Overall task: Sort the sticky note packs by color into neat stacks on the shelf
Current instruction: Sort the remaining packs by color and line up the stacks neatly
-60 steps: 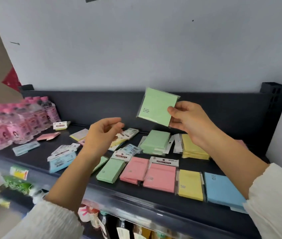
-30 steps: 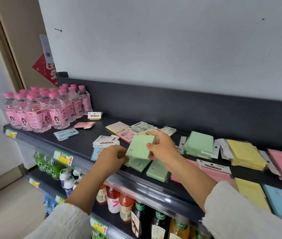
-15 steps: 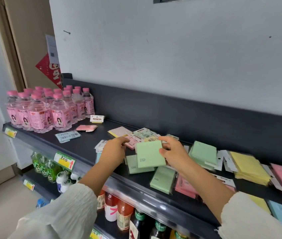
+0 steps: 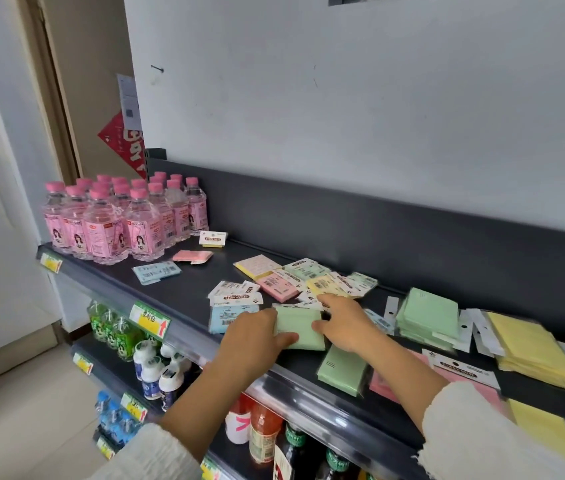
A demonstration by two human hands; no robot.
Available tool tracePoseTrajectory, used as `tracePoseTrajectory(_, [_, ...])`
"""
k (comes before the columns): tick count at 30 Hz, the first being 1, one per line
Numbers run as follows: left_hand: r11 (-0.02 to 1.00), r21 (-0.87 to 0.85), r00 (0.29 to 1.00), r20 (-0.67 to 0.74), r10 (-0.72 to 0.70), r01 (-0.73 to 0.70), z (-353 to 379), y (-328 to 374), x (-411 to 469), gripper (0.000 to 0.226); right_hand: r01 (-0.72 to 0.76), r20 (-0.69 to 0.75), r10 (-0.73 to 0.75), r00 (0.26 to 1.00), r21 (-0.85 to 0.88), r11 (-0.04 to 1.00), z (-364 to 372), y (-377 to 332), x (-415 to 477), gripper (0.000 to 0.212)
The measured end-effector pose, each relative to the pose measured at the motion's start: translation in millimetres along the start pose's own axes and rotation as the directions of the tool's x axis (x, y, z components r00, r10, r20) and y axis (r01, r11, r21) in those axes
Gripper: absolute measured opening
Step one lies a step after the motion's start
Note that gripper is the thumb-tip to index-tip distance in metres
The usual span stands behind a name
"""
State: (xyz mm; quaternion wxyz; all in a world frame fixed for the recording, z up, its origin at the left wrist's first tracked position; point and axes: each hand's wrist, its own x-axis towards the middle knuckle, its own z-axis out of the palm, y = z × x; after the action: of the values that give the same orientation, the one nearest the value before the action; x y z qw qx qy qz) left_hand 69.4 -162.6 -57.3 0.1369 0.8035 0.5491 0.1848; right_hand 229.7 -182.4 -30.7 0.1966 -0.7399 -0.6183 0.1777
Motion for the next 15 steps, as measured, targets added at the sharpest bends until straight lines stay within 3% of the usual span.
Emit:
tracePoseTrajectory(8, [0.992,-0.121,0.996,0.088,-0.015,0.025,-2.9,14.9,6.8,0.043,0.092,-0.056,-0.1,0.993,-0.133,0.987,2.6,2.4,-15.4,0.035])
tracePoseTrajectory(10, [0.985,-0.172,1.0,0.0,0.013,-0.013,-3.9,14.7,1.2,0.041,0.131,-0.092,-0.144,0.985,-0.136,0.982,3.2,5.1,-18.4,0.035])
tracePoseTrajectory(13, [0.973,-0.195,0.967,-0.246,0.071,-0.121,-6.3,12.0,-16.9,0.036,0.184,-0.158,-0.197,0.968,-0.092,0.979,1.2,6.4,-24.8,0.034])
tracePoseTrajectory(15, [0.978,-0.18,0.943,-0.33,0.044,-0.108,-7.6,6.0,-28.8,0.032,0.212,-0.157,-0.218,0.963,-0.055,0.976,0.0,5.1,-28.0,0.033])
